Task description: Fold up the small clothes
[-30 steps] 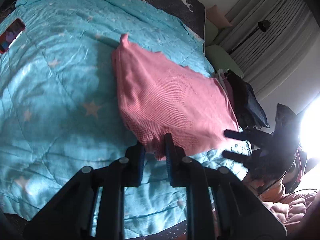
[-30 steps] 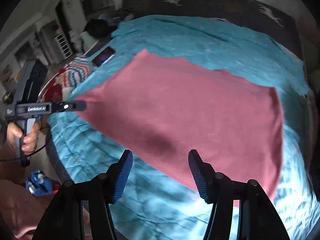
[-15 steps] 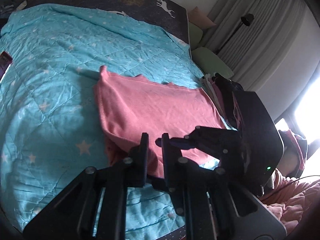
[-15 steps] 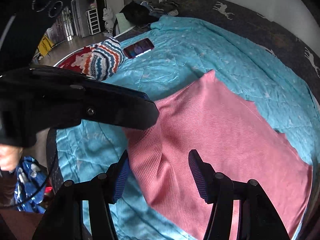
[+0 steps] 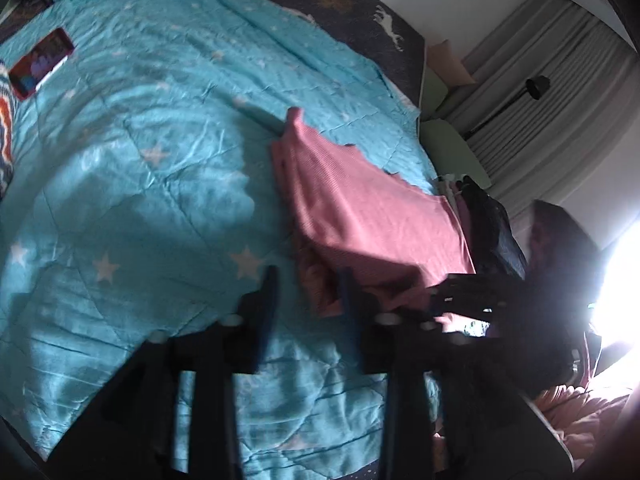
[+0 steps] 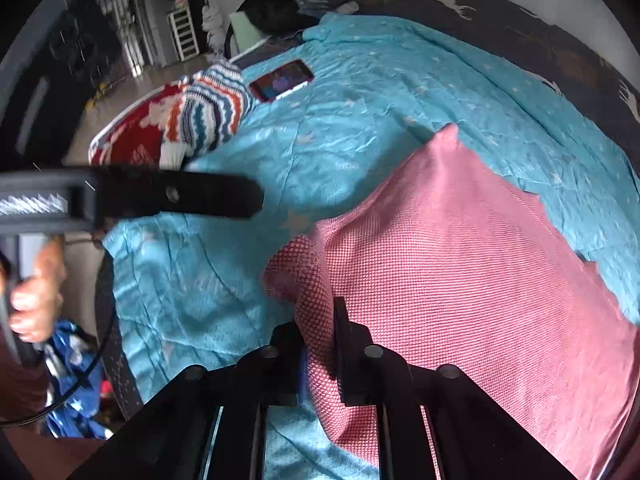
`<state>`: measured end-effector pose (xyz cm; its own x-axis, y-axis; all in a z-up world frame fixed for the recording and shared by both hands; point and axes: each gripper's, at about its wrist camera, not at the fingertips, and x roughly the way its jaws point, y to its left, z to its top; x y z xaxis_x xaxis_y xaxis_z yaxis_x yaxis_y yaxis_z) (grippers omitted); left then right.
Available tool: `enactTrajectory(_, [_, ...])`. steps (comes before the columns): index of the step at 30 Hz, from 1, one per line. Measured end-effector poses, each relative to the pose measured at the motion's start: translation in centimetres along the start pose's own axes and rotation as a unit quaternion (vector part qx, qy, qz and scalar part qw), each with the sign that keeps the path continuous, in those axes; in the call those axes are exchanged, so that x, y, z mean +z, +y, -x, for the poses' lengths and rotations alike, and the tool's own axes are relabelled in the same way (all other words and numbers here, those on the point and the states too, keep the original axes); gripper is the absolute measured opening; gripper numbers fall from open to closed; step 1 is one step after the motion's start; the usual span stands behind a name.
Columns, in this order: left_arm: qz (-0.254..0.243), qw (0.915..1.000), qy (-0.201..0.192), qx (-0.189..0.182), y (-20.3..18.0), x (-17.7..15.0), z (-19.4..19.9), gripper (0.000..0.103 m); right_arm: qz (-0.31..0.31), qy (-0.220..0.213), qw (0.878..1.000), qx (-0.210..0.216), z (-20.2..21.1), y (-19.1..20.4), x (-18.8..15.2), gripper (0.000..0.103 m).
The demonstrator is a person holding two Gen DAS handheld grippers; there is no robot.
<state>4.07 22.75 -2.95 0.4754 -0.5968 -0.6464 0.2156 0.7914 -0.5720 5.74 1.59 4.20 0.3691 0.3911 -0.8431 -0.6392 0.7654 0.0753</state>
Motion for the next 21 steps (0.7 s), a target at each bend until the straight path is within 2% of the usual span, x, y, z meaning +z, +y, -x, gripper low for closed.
enactTrajectory(2, [0.019,0.9997,0.011,-0.009,0.5,0.5,-0.9,0.067,-0.018,-0.018,1.000,0.005,1.3,-0.7,-0.1,0.007])
enactTrajectory(5, [0.045,0.9966,0.031,-0.061,1.0,2.0,-2.3,0.069,-0.039,-0.030,0.999,0.013,2.7,-1.6,-0.6,0.006])
enactTrajectory(8, [0.059,0.9899,0.048,-0.119,0.8,4.2,-4.2,0.079,-0.054,-0.034,0.998,0.019,3.4,-2.1,-1.0,0.006])
enactTrajectory(9, [0.061,0.9873,0.059,-0.134,0.6,5.1,-5.2,0.079,-0.058,-0.034,0.998,0.020,3.5,-2.2,-1.0,0.006])
enactTrajectory(11, [0.074,0.9851,0.089,-0.127,0.6,6.5,-7.5,0.079,-0.063,-0.038,0.997,0.019,3.6,-2.4,-1.1,0.006])
enactTrajectory(14, [0.099,0.9847,0.114,-0.086,1.1,7.6,-9.7,0.079,-0.076,-0.045,0.996,0.020,3.9,-2.8,-1.0,0.006])
enactTrajectory(21, [0.116,0.9850,0.109,-0.067,2.4,8.3,-9.3,0.079,-0.086,-0.051,0.995,0.027,4.5,-3.6,-1.1,0.005])
